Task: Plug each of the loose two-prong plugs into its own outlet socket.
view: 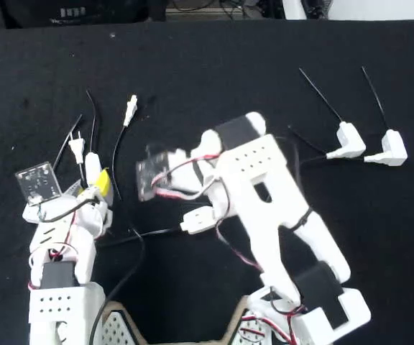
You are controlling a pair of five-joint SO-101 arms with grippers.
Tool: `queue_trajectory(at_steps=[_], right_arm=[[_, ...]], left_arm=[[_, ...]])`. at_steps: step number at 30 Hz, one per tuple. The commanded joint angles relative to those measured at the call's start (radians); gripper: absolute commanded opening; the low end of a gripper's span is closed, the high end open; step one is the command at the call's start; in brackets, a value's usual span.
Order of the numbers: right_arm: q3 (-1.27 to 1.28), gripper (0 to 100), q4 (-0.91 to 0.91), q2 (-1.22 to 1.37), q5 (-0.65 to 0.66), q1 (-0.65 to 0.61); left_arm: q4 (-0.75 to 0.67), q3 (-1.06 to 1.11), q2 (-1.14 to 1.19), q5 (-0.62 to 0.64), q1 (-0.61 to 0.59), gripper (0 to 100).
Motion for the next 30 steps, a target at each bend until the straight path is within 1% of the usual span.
queue_trajectory(at_steps=[1,9,11,13,17,21,24,25,26,27,28,29,30], right_arm=[[0.099,40.6,-0.038,-0.045,0.074,-0.074],[0.331,40.4,-0.379,-0.031,-0.043,-0.158],[0.349,37.7,-0.459,0.010,-0.095,-0.160],[0.341,32.1,-0.502,0.082,-0.129,-0.160],[0.269,21.4,-0.479,0.242,-0.141,-0.158],[0.171,19.1,-0.379,0.338,-0.137,-0.130],[0.133,18.1,-0.376,0.360,-0.143,-0.092],[0.122,15.2,-0.377,0.358,-0.144,-0.078],[0.110,10.3,-0.377,0.358,-0.158,-0.068],[0.090,4.0,-0.377,0.358,-0.195,-0.055],[0.065,0.2,-0.377,0.358,-0.241,-0.040],[0.042,2.9,-0.374,0.358,-0.290,-0.015],[0.019,2.8,-0.368,0.354,-0.327,0.014]], left_arm=[[-0.017,-0.038,-0.014,0.018,-0.064,19],[-0.017,-0.047,-0.014,0.020,-0.107,19],[-0.017,-0.047,-0.014,0.020,-0.107,19],[-0.017,-0.047,-0.014,0.020,-0.104,19],[-0.017,-0.042,-0.014,0.020,-0.101,19],[-0.017,-0.042,-0.014,0.020,-0.099,19],[-0.017,-0.044,-0.014,0.020,-0.097,19],[-0.017,-0.044,-0.014,0.020,-0.097,19],[-0.017,-0.044,-0.014,0.020,-0.097,19],[-0.017,-0.044,-0.014,0.020,-0.097,19],[-0.017,-0.044,-0.014,0.020,-0.097,19],[-0.017,-0.044,-0.014,0.020,-0.097,19],[-0.017,-0.045,-0.014,0.020,-0.097,19]])
